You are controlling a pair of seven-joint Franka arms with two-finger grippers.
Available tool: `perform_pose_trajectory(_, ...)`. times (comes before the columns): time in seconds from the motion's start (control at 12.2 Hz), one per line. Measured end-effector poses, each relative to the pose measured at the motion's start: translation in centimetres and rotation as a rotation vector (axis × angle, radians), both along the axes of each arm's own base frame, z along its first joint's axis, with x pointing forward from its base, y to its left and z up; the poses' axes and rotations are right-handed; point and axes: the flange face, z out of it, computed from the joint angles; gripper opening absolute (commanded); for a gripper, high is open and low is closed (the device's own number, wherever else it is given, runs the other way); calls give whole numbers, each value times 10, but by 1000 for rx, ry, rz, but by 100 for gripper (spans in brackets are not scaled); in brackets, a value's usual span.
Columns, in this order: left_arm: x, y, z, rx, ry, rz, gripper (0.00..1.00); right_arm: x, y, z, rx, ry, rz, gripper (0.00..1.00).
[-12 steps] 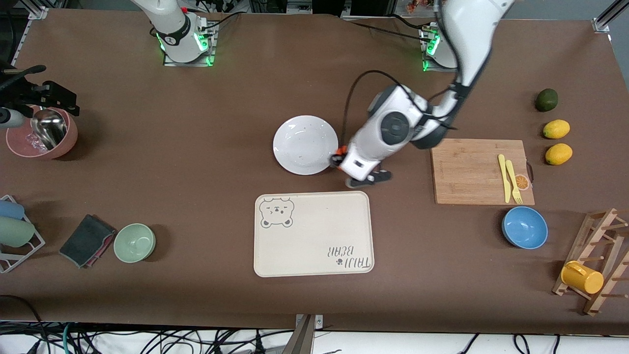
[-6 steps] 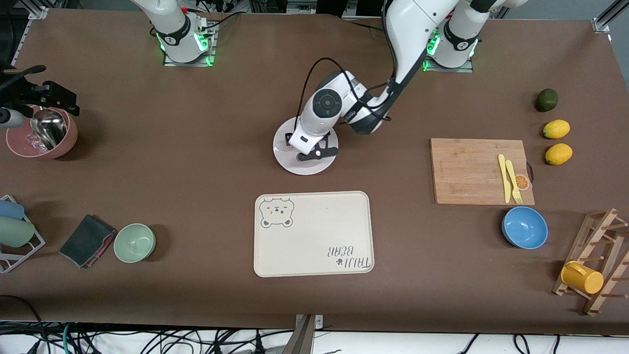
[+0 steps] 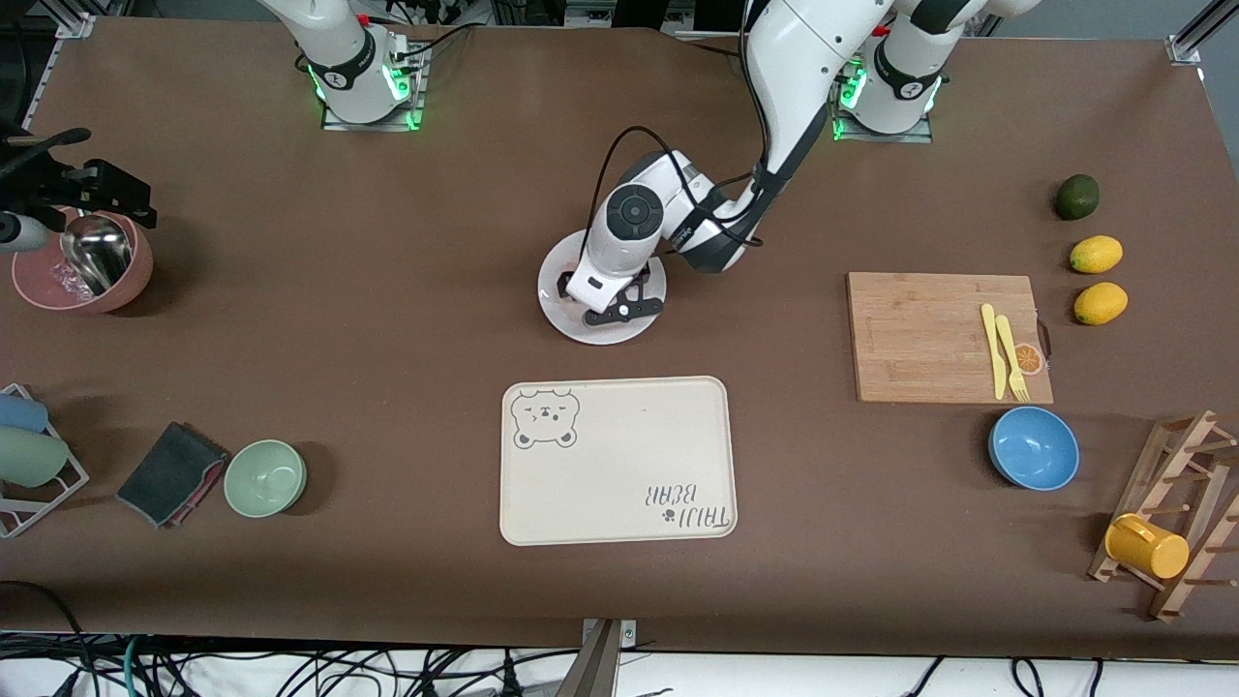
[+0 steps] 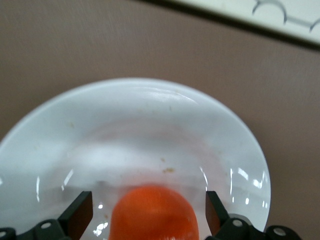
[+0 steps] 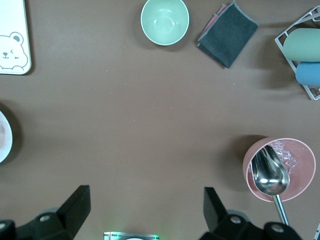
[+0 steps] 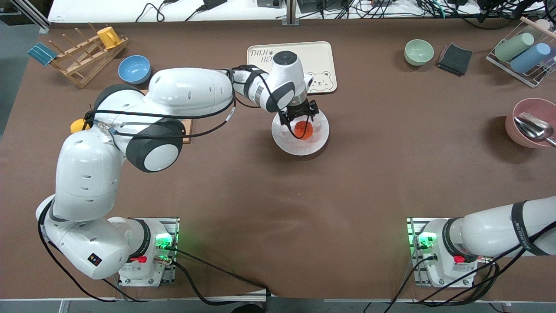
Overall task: Place orange and plate with both arms
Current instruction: 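Lower the orange onto the plate and open the left gripper, then withdraw the left gripper while the right gripper reaches toward the plate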
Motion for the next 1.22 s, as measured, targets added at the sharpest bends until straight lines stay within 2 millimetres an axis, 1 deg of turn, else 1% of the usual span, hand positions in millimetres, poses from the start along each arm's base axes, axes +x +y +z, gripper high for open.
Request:
perform_pose_trajectory(0.16, 20, 12, 10, 9, -24, 49, 100, 0, 0, 0, 0, 0, 0, 100)
perform_pose_trajectory(0.24, 34, 23, 18, 26, -30, 74, 100, 0, 0, 0, 0, 0, 0, 100)
perform_pose_trajectory(0.49, 68, 75, 59, 144, 8, 121, 100, 0, 0, 0, 0, 0, 0, 100)
perform_pose_trajectory(0.65, 86, 110, 86, 233, -18, 131, 100, 0, -1, 0, 0, 0, -1, 100)
perform_pose_trajectory(0.73, 99, 130, 97, 249, -27, 158, 100, 0, -1, 0, 0, 0, -2, 100)
perform_pose_trajectory(0.82, 114, 156, 106, 259, -27, 189, 100, 0, -1, 0, 0, -1, -3, 100)
perform_pose_trajectory(0.98, 148, 220, 121, 254, -29, 209, 100, 1, -2, 0, 0, -5, -4, 100)
perform_pose_trajectory(1.14, 176, 286, 126, 245, -26, 195, 100, 1, -6, 0, 0, -6, -12, 100)
perform_pose_trajectory(1.22, 186, 318, 127, 242, -21, 180, 100, 1, -9, -2, -1, 0, -19, 100)
